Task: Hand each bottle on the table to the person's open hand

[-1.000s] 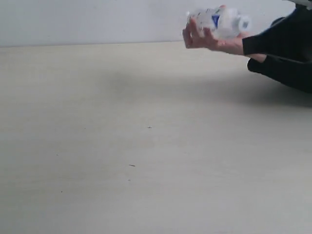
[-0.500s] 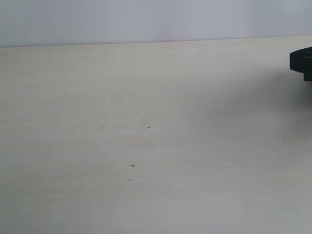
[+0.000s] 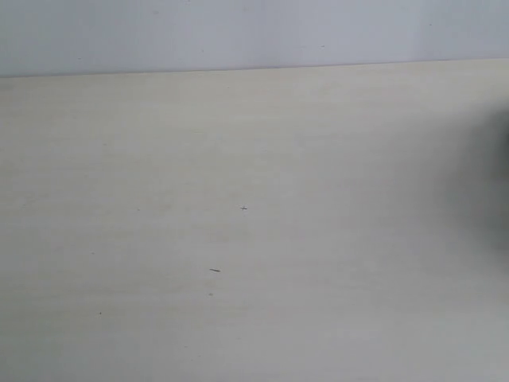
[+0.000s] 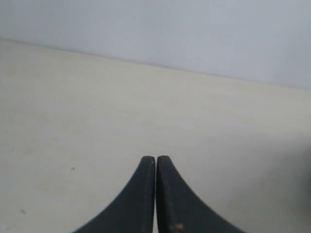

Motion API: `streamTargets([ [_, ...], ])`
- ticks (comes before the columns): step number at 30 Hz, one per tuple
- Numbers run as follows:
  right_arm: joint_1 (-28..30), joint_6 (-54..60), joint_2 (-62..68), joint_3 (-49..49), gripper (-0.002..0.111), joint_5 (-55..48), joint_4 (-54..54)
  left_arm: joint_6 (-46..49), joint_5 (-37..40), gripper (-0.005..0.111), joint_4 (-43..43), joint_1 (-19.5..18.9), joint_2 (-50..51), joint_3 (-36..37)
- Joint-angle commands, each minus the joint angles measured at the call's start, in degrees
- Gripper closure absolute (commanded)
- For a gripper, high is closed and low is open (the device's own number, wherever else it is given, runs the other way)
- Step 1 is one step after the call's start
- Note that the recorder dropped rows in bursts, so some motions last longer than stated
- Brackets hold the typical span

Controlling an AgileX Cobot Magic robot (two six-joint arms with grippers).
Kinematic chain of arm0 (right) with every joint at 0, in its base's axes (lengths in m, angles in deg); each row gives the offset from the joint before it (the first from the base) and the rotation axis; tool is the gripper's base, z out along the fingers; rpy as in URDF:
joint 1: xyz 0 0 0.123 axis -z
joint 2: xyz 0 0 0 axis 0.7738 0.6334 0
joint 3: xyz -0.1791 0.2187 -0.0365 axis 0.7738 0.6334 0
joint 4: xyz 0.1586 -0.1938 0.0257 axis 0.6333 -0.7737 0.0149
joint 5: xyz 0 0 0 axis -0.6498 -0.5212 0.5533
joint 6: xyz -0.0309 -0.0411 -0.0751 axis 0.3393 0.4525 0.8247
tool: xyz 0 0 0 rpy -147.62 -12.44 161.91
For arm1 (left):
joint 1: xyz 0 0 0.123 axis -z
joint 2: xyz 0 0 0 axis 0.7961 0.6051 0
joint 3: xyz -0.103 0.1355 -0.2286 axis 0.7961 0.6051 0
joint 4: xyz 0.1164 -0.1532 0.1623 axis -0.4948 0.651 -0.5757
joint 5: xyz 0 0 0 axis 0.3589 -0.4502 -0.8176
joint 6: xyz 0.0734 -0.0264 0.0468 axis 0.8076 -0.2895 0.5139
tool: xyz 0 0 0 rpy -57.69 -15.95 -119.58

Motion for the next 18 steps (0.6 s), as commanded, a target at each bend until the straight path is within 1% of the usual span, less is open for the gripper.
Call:
streamTargets([
  [1, 4.2, -0.1, -10.7, 6.3, 0.107, 6.2, -2.7, 0.1, -0.1, 0.107, 0.2, -0.1, -0.4, 0.1],
  [6, 7.6, -0.1, -18.6, 18.6, 0.107, 19.5, -2.0, 0.1, -0.1, 0.107, 0.2, -0.1, -0.4, 0.1],
  [12, 8.0, 0.0, -25.3, 32.6, 0.107, 31.4, -2.0, 0.1, -0.1, 0.107, 0.2, -0.1, -0.4, 0.1],
  [16, 8.0, 0.0, -29.9, 38.3, 0.107, 38.6, -0.9, 0.1, -0.1, 0.107, 0.2, -0.1, -0.4, 0.1],
  [17, 8.0, 0.0, -30.9, 38.3, 0.107, 39.7, -0.9, 0.1, -0.1, 0.107, 0.2, -0.1, -0.4, 0.1],
  [18, 8.0, 0.0, -31.9, 38.3, 0.107, 38.5, -0.9, 0.1, -0.1, 0.107, 0.2, -0.1, -0.4, 0.1],
])
